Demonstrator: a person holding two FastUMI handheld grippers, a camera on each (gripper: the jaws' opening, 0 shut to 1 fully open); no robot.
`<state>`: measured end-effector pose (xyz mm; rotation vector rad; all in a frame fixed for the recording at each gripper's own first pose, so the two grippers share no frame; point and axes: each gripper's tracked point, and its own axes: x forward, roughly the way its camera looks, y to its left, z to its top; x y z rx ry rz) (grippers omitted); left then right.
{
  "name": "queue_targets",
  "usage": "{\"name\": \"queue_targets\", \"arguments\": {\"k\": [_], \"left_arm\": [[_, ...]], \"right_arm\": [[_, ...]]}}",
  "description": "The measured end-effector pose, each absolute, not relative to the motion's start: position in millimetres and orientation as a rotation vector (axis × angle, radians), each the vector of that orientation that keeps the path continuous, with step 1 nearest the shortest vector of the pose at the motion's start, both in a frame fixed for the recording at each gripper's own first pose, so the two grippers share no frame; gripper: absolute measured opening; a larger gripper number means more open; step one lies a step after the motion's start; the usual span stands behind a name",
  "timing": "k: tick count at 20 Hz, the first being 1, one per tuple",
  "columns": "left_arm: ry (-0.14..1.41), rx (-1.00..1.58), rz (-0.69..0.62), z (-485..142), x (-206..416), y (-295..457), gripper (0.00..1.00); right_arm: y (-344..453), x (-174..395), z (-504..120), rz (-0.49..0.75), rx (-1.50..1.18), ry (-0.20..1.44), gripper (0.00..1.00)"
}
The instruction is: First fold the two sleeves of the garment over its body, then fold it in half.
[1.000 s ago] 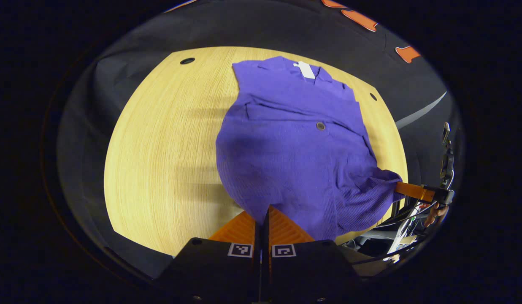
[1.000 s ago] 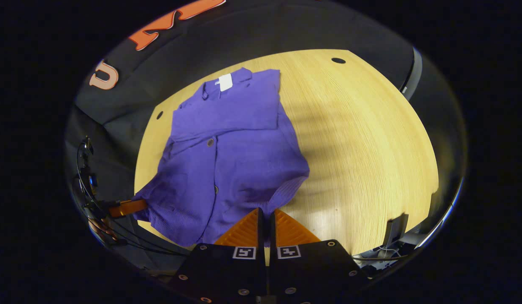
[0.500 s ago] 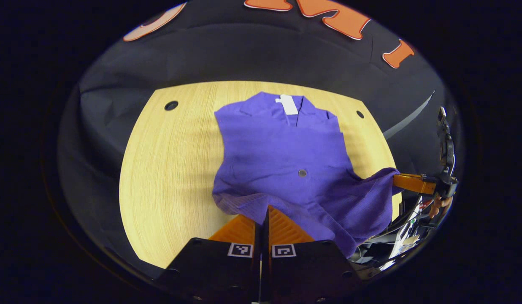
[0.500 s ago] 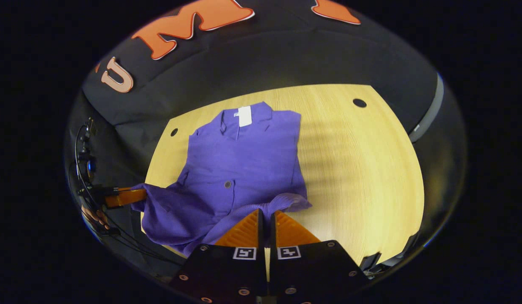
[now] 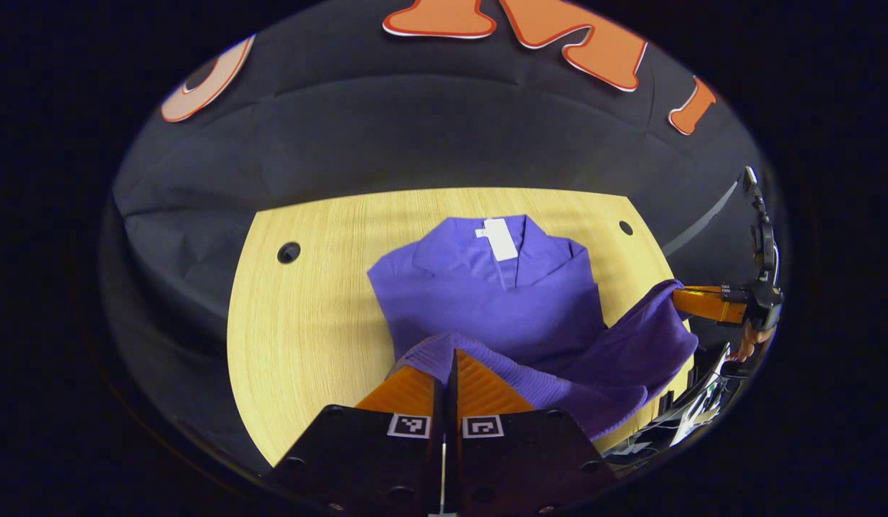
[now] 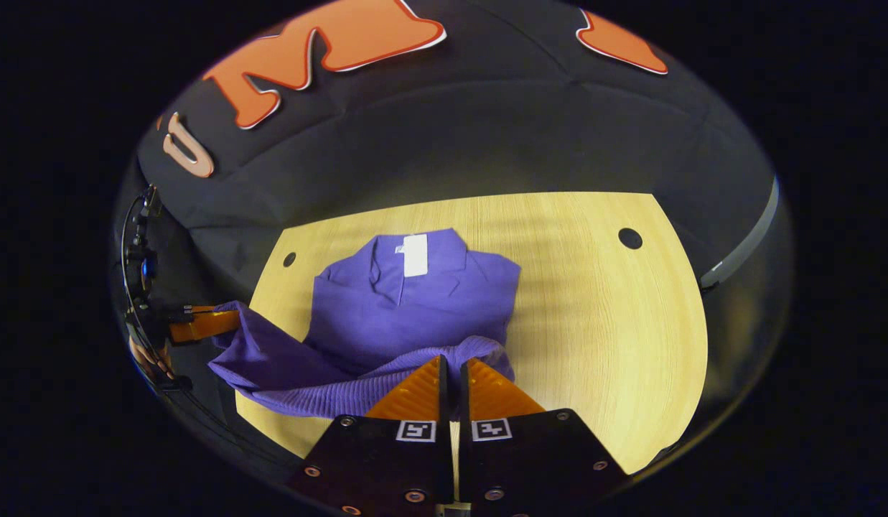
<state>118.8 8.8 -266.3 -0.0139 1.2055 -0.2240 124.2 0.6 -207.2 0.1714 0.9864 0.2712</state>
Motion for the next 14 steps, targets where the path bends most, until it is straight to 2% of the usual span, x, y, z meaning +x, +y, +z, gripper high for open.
{"name": "queue_targets", "arguments": {"k": [4,8,10,12,13,14], "left_arm": [[1.184,0.053,-0.205,-283.6,174.5,13.3,0.02],[1.131,0.144,-0.126,-308.3,236.0,24.8,0.02],[1.063,0.216,-0.072,-316.3,263.3,35.4,0.03],[0.981,0.250,-0.062,-319.0,286.1,38.2,0.11],[0.928,0.257,-0.041,-319.1,300.4,35.3,0.20],[0.880,0.251,-0.032,-312.1,309.2,34.3,0.38]], "right_arm": [[0.3,180.4,-213.1,0.269,0.146,0.996,0.04],[0.4,240.8,-220.2,0.235,0.151,0.973,0.04],[6.3,267.4,-221.1,0.228,0.209,0.945,0.08],[12.4,282.6,-215.5,0.218,0.283,0.917,0.17],[10.6,288.2,-217.3,0.202,0.288,0.897,0.11],[4.5,293.0,-215.1,0.185,0.275,0.872,0.30]]}}
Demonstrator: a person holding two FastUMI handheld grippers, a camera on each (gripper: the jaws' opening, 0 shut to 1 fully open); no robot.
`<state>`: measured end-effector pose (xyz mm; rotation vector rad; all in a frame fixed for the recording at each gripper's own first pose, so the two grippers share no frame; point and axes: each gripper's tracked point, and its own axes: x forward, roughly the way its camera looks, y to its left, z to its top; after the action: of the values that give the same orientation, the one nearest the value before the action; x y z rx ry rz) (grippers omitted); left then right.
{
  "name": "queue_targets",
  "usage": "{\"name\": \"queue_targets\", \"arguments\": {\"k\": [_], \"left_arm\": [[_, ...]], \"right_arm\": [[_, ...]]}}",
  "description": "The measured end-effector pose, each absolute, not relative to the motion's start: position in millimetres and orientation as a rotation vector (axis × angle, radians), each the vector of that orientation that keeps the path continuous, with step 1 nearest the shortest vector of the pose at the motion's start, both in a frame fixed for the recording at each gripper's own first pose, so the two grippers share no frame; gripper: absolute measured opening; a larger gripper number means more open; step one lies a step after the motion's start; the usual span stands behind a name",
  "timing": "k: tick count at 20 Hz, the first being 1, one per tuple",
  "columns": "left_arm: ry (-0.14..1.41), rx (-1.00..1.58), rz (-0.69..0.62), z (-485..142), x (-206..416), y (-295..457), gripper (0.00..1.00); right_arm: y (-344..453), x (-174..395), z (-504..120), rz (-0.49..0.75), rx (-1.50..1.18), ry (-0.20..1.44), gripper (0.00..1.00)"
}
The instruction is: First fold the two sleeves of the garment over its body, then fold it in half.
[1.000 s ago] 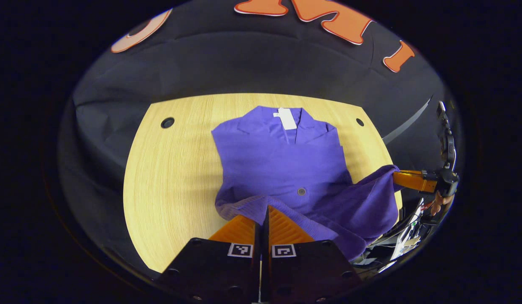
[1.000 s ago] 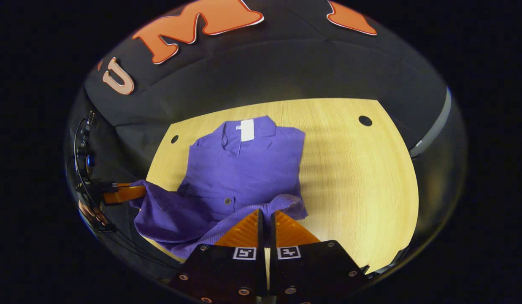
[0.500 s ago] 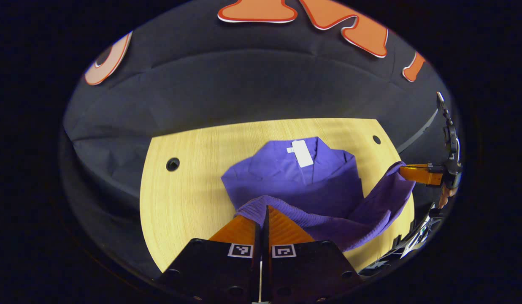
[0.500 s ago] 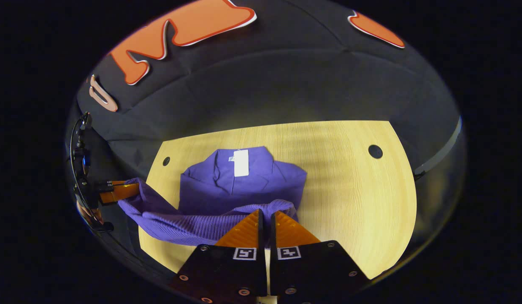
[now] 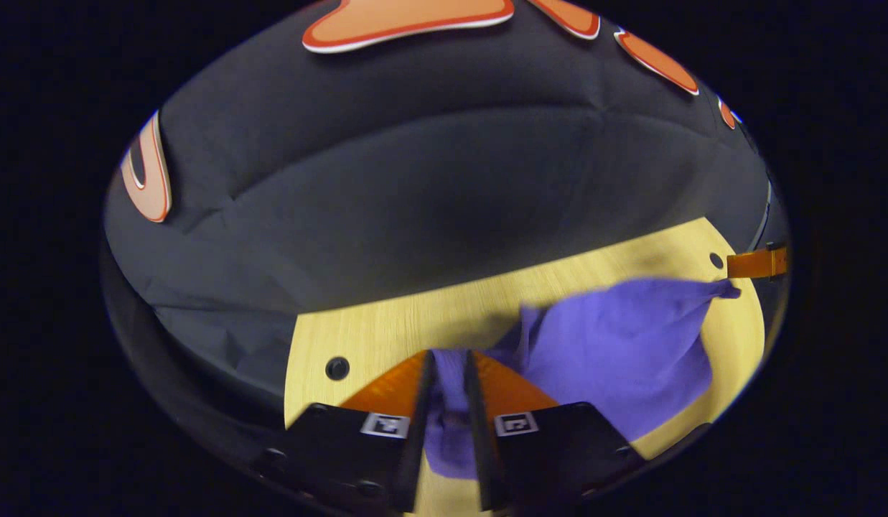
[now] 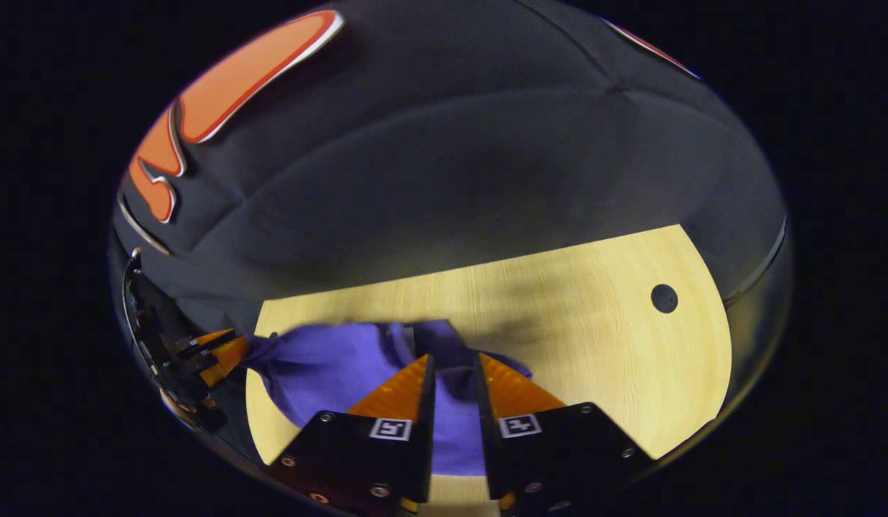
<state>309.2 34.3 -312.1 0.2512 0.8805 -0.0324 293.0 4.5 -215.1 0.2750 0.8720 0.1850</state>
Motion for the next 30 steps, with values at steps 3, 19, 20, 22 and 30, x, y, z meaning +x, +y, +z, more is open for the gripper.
{"name": "queue_targets", "arguments": {"k": [3,19,20,22,30], "left_arm": [[0.829,0.250,-0.004,-296.1,310.8,40.2,0.61],[0.434,0.111,0.034,-116.0,213.8,35.6,0.98],[0.405,0.091,0.029,-103.0,204.1,33.1,0.98],[0.361,0.062,0.026,-82.2,181.4,30.8,0.98],[0.141,0.015,0.012,-10.9,97.7,29.2,0.98]], "right_arm": [[-7.0,294.8,-214.0,0.164,0.226,0.835,0.47],[-46.7,243.3,-93.1,0.086,0.097,0.382,0.96],[-46.2,234.1,-83.6,0.082,0.089,0.354,0.95],[-43.7,217.0,-68.7,0.086,0.067,0.304,0.95],[-36.5,140.1,-8.1,0.056,0.054,0.098,0.95]]}}
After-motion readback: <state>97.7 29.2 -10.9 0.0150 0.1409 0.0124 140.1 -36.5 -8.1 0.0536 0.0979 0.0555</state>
